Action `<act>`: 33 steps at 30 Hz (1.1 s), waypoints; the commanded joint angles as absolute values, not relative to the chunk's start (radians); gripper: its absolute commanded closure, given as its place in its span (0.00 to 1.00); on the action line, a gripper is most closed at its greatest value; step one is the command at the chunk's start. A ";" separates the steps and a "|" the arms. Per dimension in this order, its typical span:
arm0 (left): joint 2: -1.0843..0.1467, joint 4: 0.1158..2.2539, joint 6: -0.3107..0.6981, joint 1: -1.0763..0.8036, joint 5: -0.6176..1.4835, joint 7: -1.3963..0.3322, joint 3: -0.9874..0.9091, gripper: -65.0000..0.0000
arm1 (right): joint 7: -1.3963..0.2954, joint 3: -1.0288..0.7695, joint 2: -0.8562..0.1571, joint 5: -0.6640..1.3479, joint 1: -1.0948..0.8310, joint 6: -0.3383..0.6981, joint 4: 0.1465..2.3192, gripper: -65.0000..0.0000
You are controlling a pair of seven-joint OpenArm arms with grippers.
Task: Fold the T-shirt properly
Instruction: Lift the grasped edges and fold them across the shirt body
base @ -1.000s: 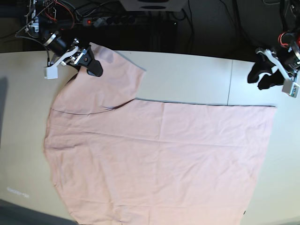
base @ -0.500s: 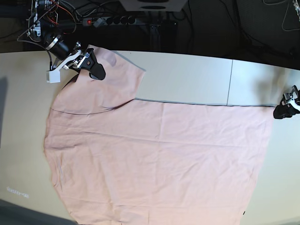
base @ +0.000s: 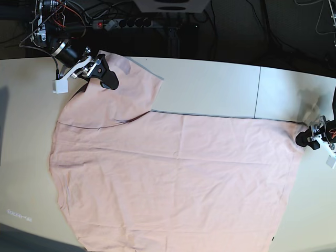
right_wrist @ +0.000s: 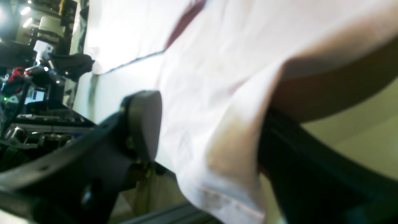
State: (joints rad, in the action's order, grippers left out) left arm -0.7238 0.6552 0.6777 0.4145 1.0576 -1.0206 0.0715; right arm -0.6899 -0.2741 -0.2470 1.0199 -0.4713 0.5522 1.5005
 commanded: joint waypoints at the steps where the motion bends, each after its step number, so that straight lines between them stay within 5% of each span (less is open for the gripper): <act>1: -0.759 0.662 0.680 0.447 1.058 -1.014 0.068 0.47 | -0.742 -0.273 -0.255 0.946 -0.485 0.606 1.494 0.39; 29: -0.677 0.657 0.666 0.474 1.017 -1.073 0.269 0.48 | -0.771 -0.273 -0.255 0.947 -0.471 0.606 1.494 0.39; 33: -0.677 0.657 0.667 0.473 1.016 -1.050 0.269 0.79 | -0.769 -0.273 -0.255 0.946 -0.471 0.606 1.494 0.41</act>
State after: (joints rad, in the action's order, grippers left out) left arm -0.6704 0.6590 0.6685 0.4728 1.0561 -1.0069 0.2626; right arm -0.7113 -0.2741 -0.2470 1.0168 -0.4595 0.5522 1.5005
